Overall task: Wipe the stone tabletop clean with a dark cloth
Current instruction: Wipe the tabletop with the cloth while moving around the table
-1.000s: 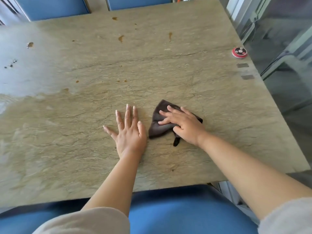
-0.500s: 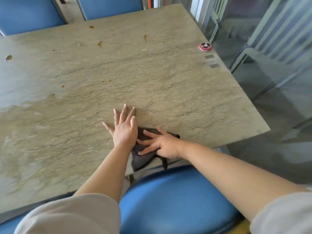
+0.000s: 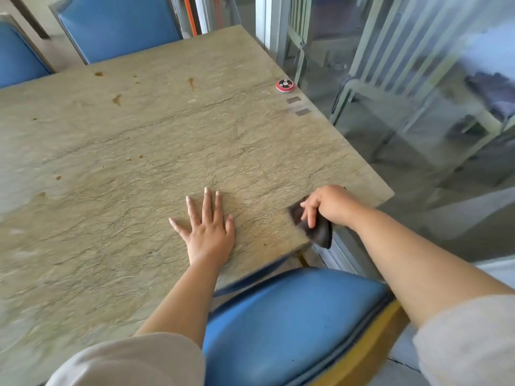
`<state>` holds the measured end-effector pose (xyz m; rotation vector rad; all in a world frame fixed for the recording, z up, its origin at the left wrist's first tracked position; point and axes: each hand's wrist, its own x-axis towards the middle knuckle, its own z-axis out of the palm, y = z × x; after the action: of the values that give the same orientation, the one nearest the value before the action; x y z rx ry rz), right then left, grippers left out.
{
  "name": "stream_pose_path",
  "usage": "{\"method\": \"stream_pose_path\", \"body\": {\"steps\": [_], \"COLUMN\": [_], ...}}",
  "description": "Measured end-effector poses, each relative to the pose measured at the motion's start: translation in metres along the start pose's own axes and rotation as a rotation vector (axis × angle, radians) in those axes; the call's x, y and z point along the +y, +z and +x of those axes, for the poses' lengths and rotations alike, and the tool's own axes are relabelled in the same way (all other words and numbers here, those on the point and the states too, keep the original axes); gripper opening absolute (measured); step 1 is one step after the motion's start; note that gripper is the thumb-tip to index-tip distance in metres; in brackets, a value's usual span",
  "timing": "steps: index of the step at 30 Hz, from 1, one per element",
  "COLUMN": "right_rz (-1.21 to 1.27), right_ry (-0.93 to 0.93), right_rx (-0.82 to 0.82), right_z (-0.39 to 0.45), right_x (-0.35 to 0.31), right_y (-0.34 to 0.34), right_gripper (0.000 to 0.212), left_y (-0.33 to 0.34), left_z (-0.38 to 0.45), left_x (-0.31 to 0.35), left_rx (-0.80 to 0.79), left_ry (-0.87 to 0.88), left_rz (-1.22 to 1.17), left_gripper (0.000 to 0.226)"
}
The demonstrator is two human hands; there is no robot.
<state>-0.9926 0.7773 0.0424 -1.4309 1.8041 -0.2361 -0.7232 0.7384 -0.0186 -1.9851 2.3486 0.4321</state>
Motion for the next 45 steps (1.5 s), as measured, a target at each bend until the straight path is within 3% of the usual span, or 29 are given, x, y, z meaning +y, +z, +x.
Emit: {"method": "stream_pose_path", "body": {"steps": [3,4,7,10,14,16,19,22,24,28,34,36,39,41,43,45], "right_rz": [-0.390,-0.377,-0.015,0.227,0.035,0.107,0.210,0.030,-0.070,-0.189,-0.301,-0.347,-0.349,-0.343,-0.326,-0.290], "right_ry": [0.168,0.159,0.016,-0.219,-0.362,-0.341,-0.262,-0.233,-0.208,-0.259,-0.059,0.034,0.092,0.046,0.024,0.037], "right_rx": [0.195,0.255,0.335,0.267,0.031,0.003,0.158,0.309,0.377,0.436,0.542,0.564,0.618,0.634,0.648,0.681], "right_z": [0.002,0.005,0.017,0.033,0.053,0.056,0.062,0.071,0.075,0.083,0.103,0.109,0.111,0.112,0.115,0.117], "right_x": [-0.018,-0.025,-0.050,-0.071,-0.076,-0.068,-0.047,-0.017,0.001,0.018,0.021,0.029,0.047,0.055,0.059,0.060], "right_y": [-0.022,-0.024,-0.009,0.020,0.053,0.052,0.034,0.016,0.007,-0.001,-0.024,-0.034,-0.042,-0.041,-0.040,-0.039], "right_gripper": [0.027,0.029,0.045,0.052,0.040,0.039,0.047,0.050,0.045,0.035,0.039,0.040,0.040,0.044,0.044,0.044], "left_y": [-0.002,-0.002,-0.005,-0.011,-0.015,-0.017,-0.024,-0.020,-0.007,-0.005,-0.030,-0.021,-0.003,-0.004,-0.009,-0.017], "left_z": [0.000,0.001,0.001,0.003,0.007,0.010,0.015,0.014,0.012,0.055,0.135,0.129,0.113,0.128,0.159,0.192], "left_x": [0.000,0.000,0.002,0.003,0.005,0.011,0.033,0.069,0.086,0.077,0.086,0.117,0.150,0.147,0.135,0.127], "left_rx": [-0.012,-0.014,0.000,0.091,0.177,0.174,0.236,0.178,0.067,0.023,-0.068,-0.041,0.021,0.029,0.043,0.045], "left_ry": [0.003,0.001,-0.024,-0.092,-0.192,-0.240,-0.179,0.051,0.083,-0.009,-0.356,-0.249,0.150,0.324,0.337,0.199], "left_rz": [-0.005,-0.013,-0.085,-0.313,-0.478,-0.465,-0.426,-0.273,-0.074,0.056,-0.047,-0.026,0.050,0.115,0.130,0.091], "left_gripper": [0.061,0.061,0.059,0.052,0.046,0.046,0.050,0.060,0.079,0.089,0.084,0.081,0.077,0.075,0.074,0.074]}}
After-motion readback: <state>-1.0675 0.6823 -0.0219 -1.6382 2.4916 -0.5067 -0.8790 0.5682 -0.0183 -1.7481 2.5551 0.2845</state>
